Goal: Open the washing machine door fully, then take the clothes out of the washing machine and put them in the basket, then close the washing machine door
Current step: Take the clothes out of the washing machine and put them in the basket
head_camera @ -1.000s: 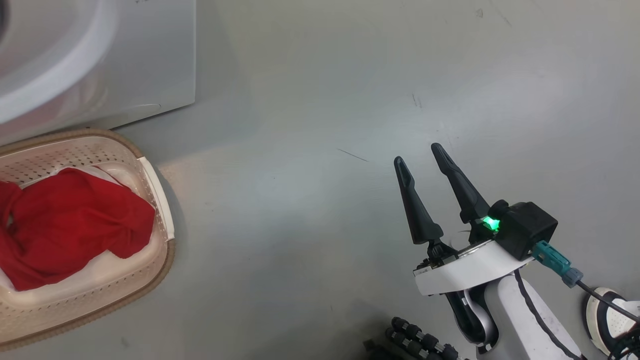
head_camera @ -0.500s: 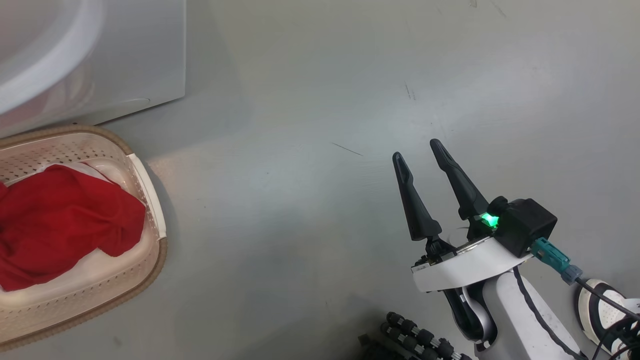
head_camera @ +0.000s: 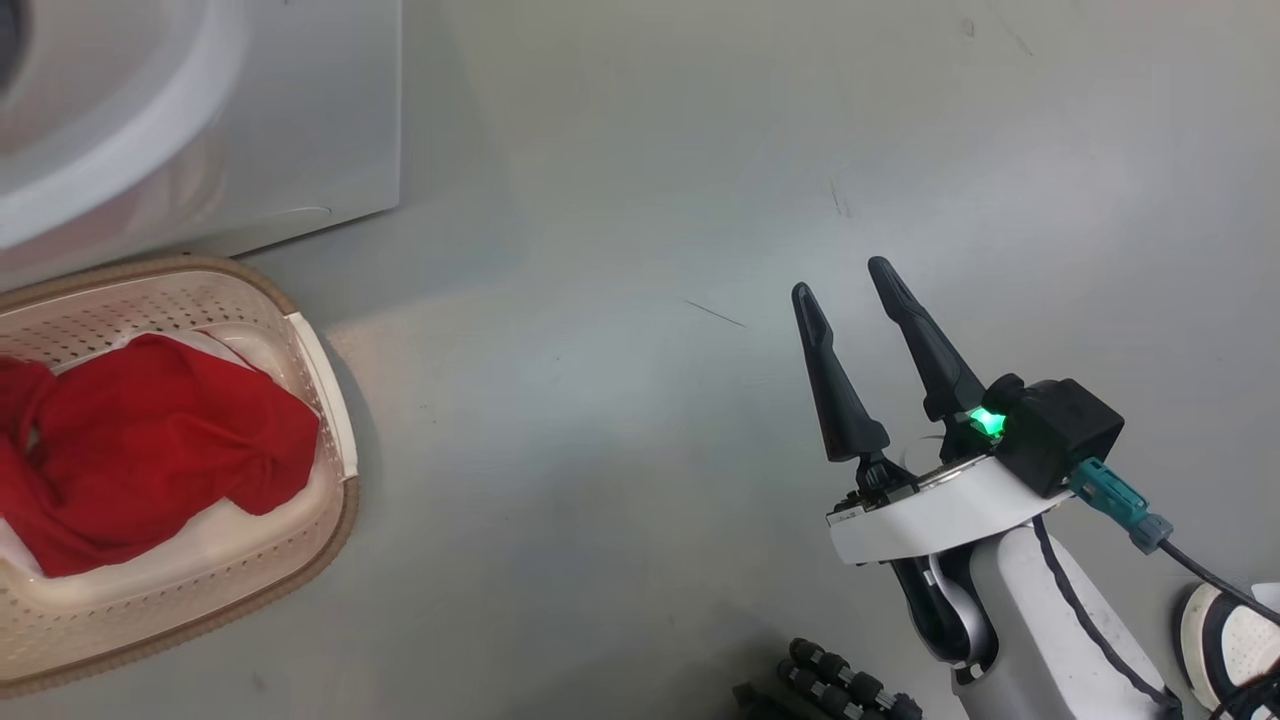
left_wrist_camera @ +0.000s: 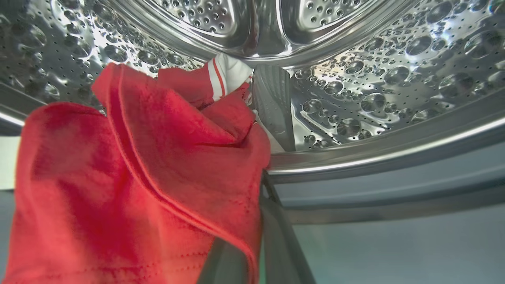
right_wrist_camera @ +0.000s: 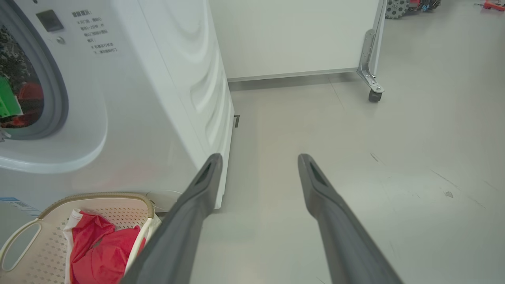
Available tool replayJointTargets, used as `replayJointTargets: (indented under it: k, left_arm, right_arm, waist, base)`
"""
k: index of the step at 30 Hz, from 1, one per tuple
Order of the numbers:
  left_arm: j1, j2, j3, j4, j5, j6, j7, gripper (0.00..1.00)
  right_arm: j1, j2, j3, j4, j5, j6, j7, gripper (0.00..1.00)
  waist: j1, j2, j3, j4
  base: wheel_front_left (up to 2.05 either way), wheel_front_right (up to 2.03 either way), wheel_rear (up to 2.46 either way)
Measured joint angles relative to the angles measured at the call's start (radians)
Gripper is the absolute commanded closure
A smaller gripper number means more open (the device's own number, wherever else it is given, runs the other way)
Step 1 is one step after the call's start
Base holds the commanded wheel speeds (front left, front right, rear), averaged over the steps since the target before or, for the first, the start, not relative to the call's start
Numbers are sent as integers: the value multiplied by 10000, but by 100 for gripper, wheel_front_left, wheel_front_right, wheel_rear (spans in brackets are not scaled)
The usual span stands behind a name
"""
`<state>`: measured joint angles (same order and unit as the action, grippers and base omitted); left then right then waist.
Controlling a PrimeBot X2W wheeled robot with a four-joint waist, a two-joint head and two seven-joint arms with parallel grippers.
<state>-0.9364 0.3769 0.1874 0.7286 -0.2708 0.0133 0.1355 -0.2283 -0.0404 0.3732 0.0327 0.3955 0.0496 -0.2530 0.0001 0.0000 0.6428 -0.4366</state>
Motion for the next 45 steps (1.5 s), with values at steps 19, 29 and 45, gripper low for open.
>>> replayJointTargets:
  k: [19,29,45]
  left_arm:
    - [1795,-997,-677,629,75,-930,-2247,100]
    - [2976,-1774,-963,614,-169,-1239,-3317,100]
    - [4394,-2343,-1553,-382,-284,-1333,-3839,100]
  right_arm:
    - [-35,-17,-301,564,-207,10,0,0]
    - [455,-38,-485,844,-395,107,0,0]
    - [1041,-48,-683,1066,-725,217,0,0]
  waist:
    - [-1,0,-1578,779]
    - [-1,0,-2624,1351]
    - [-1,0,-3982,2364]
  base:
    - [0,0,0]
    - [0,0,0]
    - [0,0,0]
